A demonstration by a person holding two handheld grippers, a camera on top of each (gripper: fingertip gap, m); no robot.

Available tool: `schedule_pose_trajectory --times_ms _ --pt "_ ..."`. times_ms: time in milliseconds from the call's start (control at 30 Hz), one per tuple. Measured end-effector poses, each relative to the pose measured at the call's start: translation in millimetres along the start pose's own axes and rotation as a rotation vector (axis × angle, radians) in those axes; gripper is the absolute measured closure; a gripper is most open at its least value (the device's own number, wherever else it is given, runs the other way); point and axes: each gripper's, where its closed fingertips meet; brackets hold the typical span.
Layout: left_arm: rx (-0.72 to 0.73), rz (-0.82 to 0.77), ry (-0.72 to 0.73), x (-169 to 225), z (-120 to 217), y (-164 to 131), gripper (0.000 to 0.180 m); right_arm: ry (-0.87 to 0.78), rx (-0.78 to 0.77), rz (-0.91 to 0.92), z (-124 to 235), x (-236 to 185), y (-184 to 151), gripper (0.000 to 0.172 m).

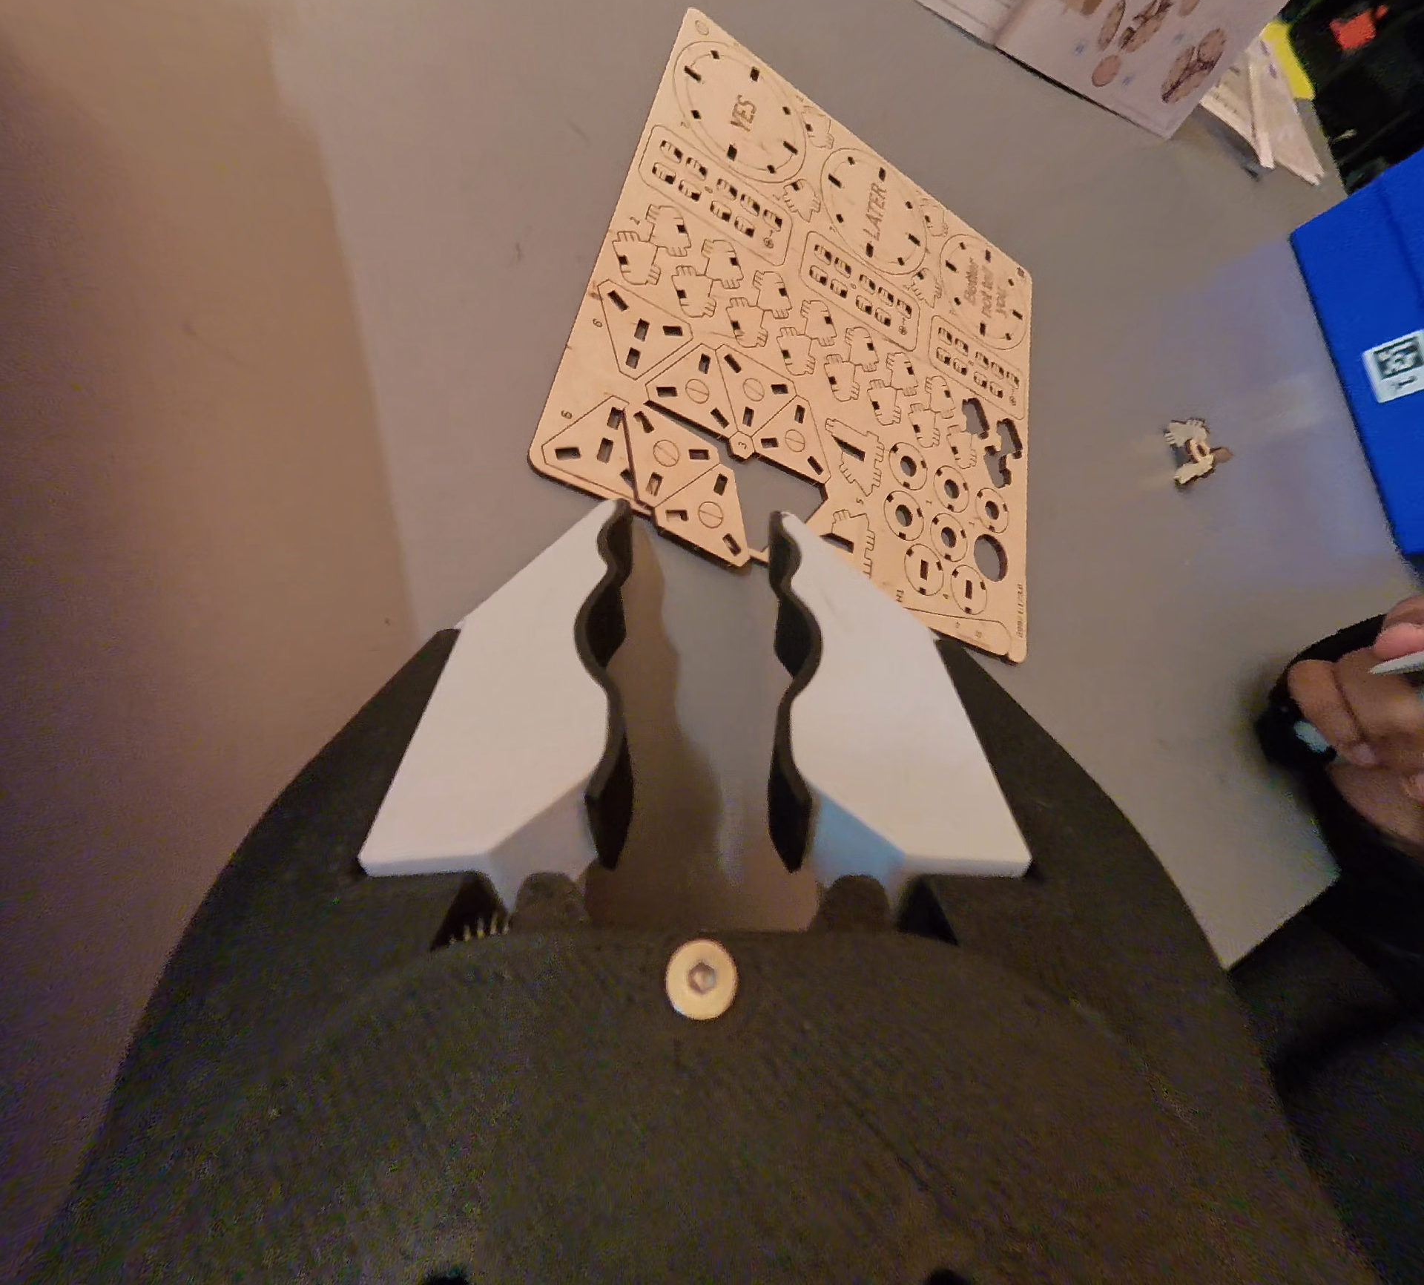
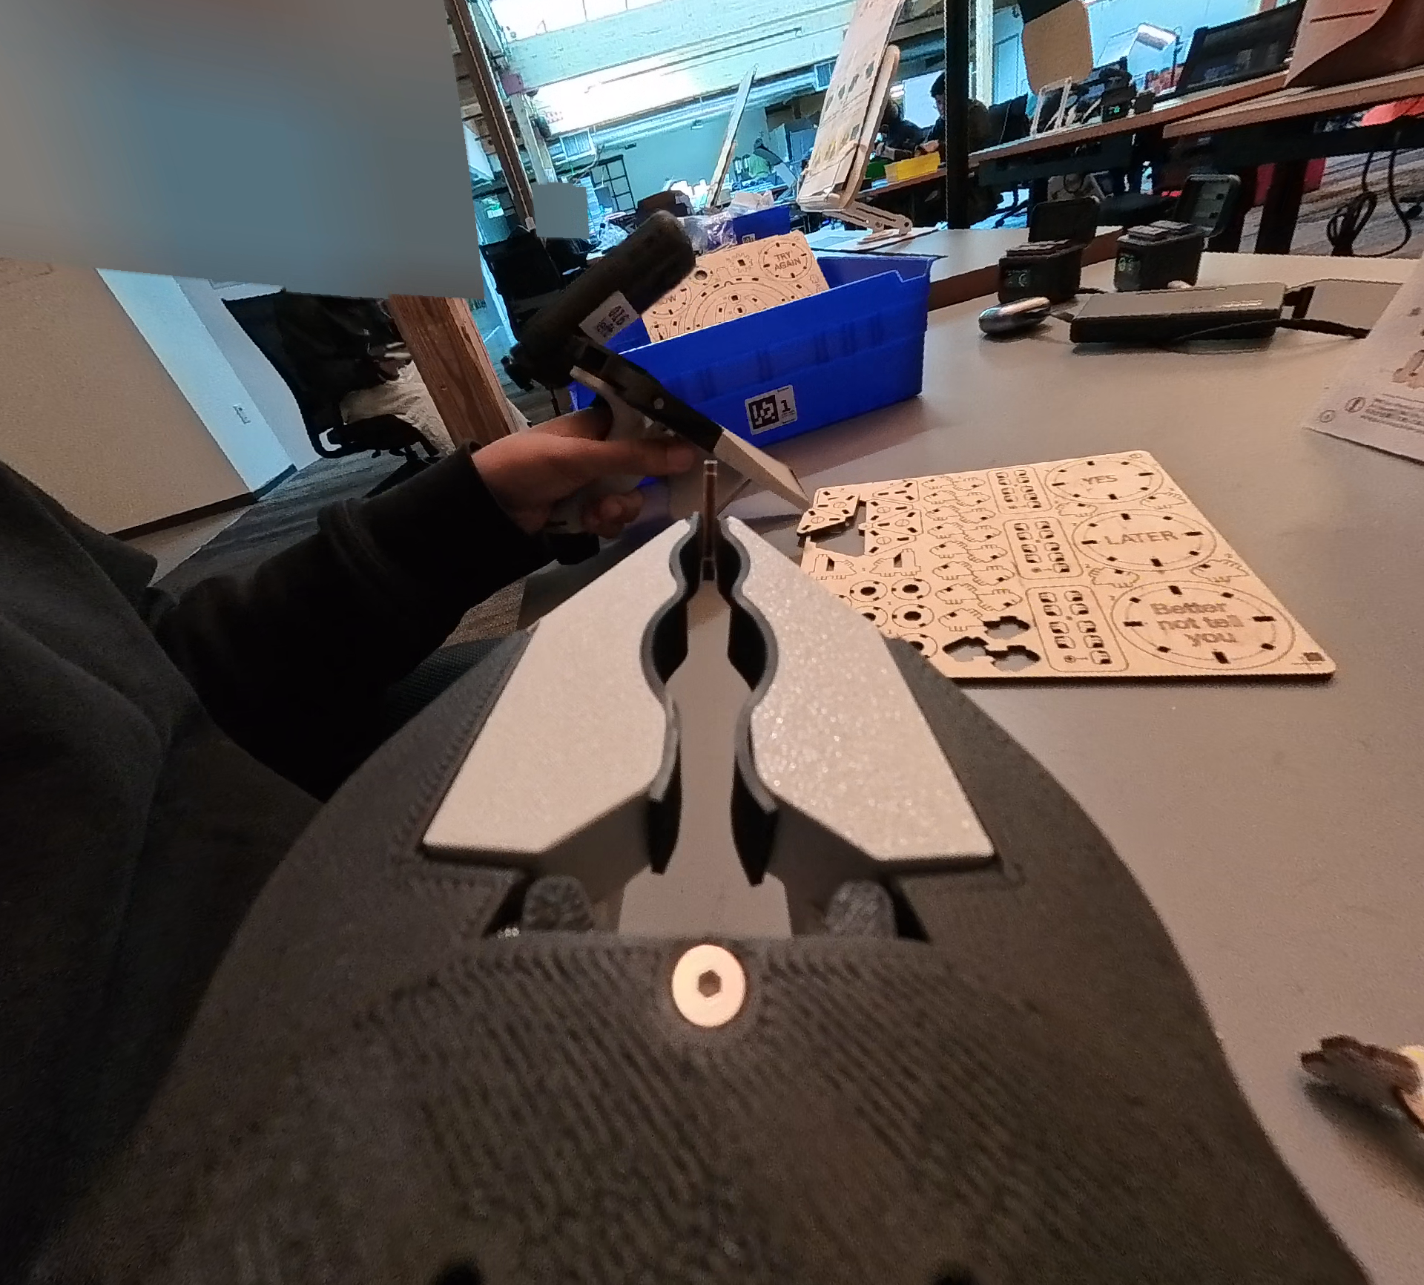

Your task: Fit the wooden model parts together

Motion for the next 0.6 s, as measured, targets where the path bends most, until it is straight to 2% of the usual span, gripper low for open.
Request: schedule_pose_trajectory --times_ms 100,233,600 --pt "0.004 -0.079 0.054 1.0 -1.5 0.9 0.132 0.001 -0.001 0.0 -0.2 -0.1 -0.1 0.172" --pt "-0.025 -0.151 0.12 0.2 -6.9 -2.8 0.13 0.001 0.0 0.002 -0.1 -0.4 0.0 0.172" --pt "-0.041 -0.195 0.159 2.5 -8.3 -3.9 0.155 0.002 0.004 0.003 0.5 -0.8 0.5 0.172"
Point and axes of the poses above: each gripper's, where its closed fingertips meet, z back along the fingers, y out of its top, x = y × z across the jaws, and after that the axes turned 4 degrees about -x, right-handed
